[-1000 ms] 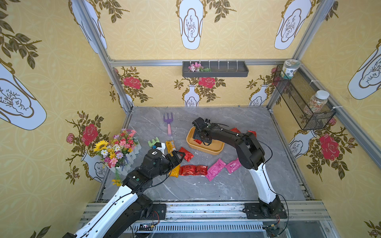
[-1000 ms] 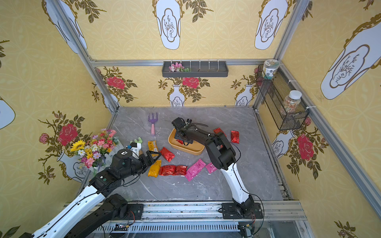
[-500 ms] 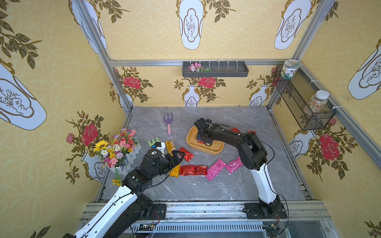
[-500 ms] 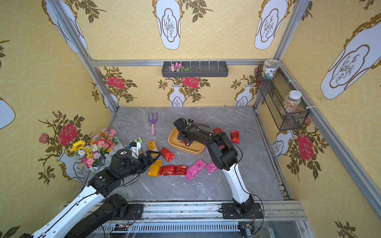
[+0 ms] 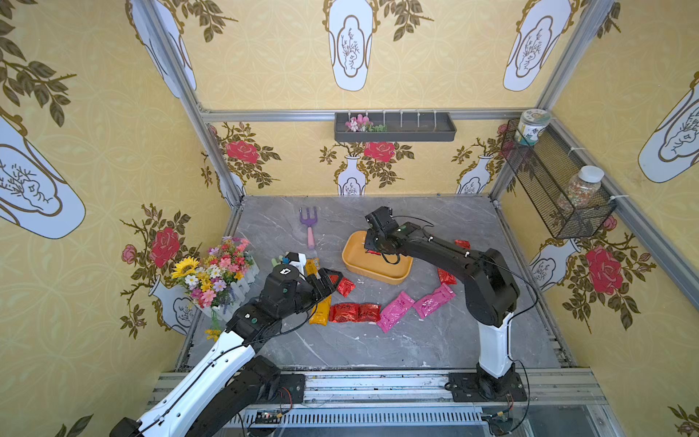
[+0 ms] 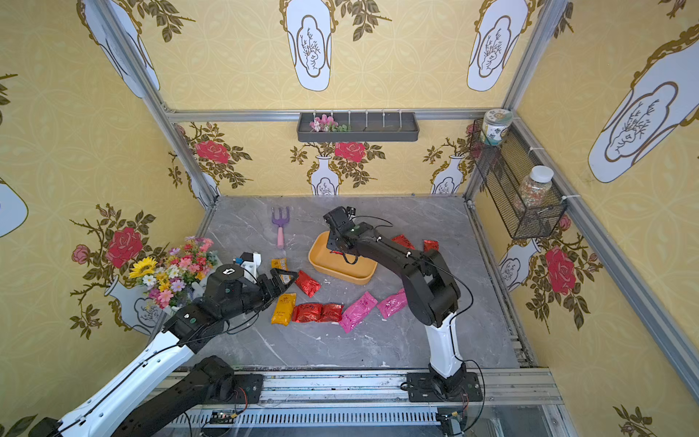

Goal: Take the tea bags out of the storage box
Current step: Pick up the tea bag from the storage box, then place the tea bag at the center of the board.

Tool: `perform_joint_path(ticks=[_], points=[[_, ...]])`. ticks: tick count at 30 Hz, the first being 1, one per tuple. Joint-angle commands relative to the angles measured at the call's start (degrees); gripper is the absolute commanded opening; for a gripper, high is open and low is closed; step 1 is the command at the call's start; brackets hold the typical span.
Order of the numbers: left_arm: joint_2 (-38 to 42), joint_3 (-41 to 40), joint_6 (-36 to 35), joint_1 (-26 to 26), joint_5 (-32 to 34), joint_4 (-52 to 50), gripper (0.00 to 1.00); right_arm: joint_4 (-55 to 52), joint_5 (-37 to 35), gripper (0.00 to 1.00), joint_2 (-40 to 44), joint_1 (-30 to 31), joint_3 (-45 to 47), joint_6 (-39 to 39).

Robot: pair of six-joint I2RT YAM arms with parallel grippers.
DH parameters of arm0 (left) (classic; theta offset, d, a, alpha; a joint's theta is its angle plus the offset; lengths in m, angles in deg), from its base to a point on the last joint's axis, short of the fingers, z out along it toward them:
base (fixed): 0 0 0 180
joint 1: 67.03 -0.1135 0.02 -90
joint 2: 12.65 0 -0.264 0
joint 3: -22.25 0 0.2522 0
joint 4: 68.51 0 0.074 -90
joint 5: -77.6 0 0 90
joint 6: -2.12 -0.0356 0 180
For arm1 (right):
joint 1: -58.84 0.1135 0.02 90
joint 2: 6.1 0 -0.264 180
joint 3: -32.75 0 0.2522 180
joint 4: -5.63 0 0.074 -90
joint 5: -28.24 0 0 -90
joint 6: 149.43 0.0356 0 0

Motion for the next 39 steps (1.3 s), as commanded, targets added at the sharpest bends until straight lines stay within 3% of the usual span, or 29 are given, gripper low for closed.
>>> perform_joint_path(ticks=[1,8,13,22,39], points=[[-1.5,1.3,-2.0,0.1,-1.2,1.1,0.95,0.3,0.0,0.48,5.3,-1.8,3.9,-4.0],[-5.4,3.8,-2.9,0.1,-2.9,4.1,0.95,-1.0,3.8,0.48,18.9,-10.5,17.2,-10.9],[-7.8,5.6,-3.2,0.1,-3.8,5.8,0.95,-1.0,5.9,0.48,22.7,-15.4,24.7,-13.8],[-8.1,5.8,-3.2,0.0,-4.4,6.2,0.95,2.8,7.8,0.48,18.1,-19.8,31.4,-15.3],[-9.3,7.3,-3.1,0.1,-4.5,6.4,0.96,3.9,7.6,0.58,14.2,-21.5,30.7,-16.6]])
